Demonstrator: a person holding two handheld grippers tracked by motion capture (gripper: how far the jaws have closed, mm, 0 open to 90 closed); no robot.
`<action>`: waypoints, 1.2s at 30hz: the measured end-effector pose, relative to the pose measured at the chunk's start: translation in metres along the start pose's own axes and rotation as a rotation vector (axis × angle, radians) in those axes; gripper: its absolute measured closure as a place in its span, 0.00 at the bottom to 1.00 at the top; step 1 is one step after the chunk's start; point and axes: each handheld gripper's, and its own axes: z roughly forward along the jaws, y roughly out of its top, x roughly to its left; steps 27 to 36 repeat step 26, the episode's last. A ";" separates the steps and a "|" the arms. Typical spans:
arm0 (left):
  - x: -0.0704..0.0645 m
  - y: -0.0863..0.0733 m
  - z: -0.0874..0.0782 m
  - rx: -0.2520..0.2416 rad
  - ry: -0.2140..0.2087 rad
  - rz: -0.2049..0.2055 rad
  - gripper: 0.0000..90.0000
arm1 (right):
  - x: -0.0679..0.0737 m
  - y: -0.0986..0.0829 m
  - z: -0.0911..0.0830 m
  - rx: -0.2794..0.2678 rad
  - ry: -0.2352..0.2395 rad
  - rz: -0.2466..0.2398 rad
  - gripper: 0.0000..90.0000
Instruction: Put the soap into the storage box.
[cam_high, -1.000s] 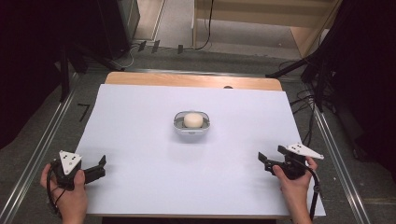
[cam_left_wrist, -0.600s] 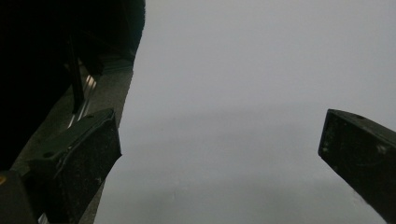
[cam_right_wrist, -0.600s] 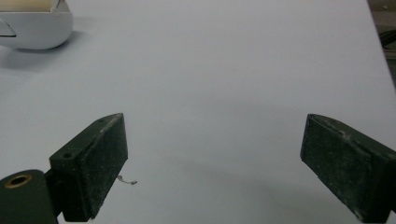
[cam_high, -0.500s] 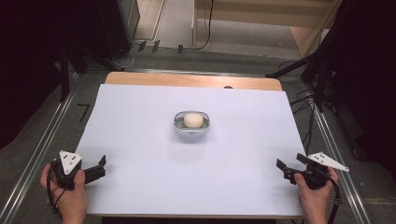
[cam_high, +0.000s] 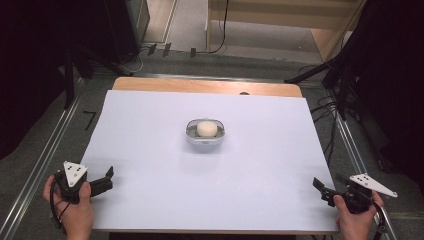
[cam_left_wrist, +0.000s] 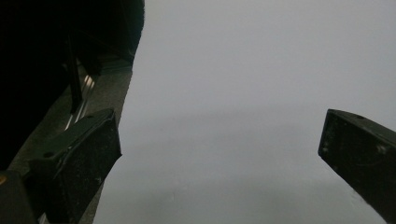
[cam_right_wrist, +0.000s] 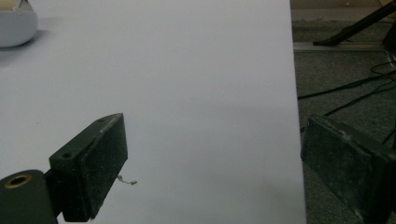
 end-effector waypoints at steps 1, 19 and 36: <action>0.000 0.000 0.000 -0.001 0.000 -0.001 0.00 | -0.001 -0.001 -0.002 -0.002 -0.004 0.002 0.08; 0.001 0.000 0.000 0.003 -0.003 -0.008 0.00 | -0.005 -0.012 -0.008 -0.033 -0.007 -0.003 0.14; 0.002 0.000 0.001 0.005 -0.008 -0.013 0.00 | -0.004 -0.012 -0.007 -0.026 0.001 -0.007 0.14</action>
